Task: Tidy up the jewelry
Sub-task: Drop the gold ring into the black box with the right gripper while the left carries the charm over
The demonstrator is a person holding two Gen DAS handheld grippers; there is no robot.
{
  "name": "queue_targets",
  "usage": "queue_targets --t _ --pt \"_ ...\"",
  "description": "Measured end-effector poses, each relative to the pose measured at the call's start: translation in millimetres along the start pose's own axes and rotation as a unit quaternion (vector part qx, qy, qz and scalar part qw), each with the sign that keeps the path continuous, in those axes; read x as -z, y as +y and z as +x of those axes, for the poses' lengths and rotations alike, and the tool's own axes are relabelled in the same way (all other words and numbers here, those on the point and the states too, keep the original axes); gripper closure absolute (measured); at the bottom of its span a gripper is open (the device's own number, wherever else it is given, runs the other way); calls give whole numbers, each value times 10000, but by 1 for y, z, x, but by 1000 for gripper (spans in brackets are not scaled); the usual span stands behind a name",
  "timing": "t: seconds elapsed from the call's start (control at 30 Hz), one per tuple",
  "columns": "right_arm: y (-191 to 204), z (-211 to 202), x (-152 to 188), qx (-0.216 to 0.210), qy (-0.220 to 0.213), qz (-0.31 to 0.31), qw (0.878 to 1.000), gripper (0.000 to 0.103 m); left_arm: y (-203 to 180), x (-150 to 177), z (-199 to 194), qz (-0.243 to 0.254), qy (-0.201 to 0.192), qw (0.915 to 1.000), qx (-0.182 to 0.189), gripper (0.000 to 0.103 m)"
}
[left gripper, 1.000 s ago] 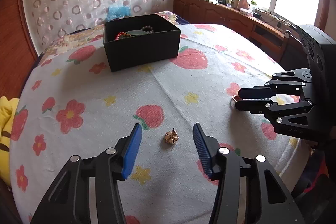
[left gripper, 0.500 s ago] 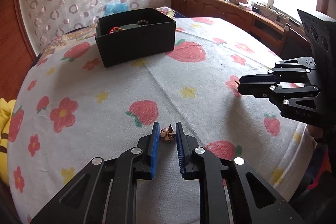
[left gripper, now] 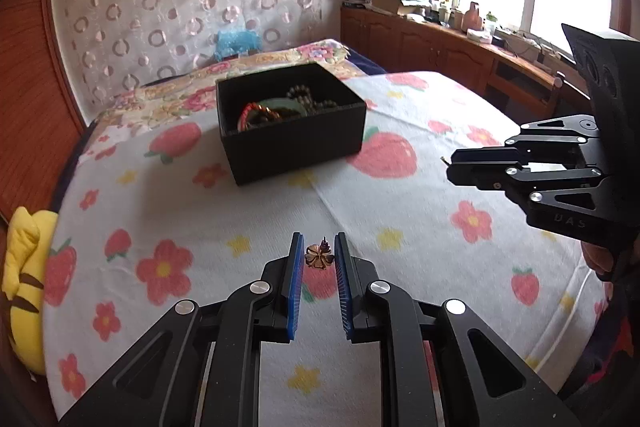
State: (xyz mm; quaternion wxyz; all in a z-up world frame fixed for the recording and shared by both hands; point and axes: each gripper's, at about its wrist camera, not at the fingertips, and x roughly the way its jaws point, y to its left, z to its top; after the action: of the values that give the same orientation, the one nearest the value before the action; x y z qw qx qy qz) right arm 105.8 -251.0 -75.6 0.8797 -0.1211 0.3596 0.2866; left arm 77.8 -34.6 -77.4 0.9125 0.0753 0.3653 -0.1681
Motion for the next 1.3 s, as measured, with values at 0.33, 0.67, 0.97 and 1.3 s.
queue_targets --t 0.33,0.67,0.97,1.3 --pt "-12 19 -52 -10 -177 74 9998 90 8 -25 3 -21 -214 9997 -98 88" --pt "-34 53 -93 -287 -145 451 9985 90 26 -45 16 -156 -249 9994 -190 89" --pt "-41 69 -115 -286 -213 482 9982 89 36 -73 27 -223 -336 9988 -273 88" --pt "-51 68 -106 -296 -250 672 9970 89 50 -95 46 -322 -339 9975 -522 88"
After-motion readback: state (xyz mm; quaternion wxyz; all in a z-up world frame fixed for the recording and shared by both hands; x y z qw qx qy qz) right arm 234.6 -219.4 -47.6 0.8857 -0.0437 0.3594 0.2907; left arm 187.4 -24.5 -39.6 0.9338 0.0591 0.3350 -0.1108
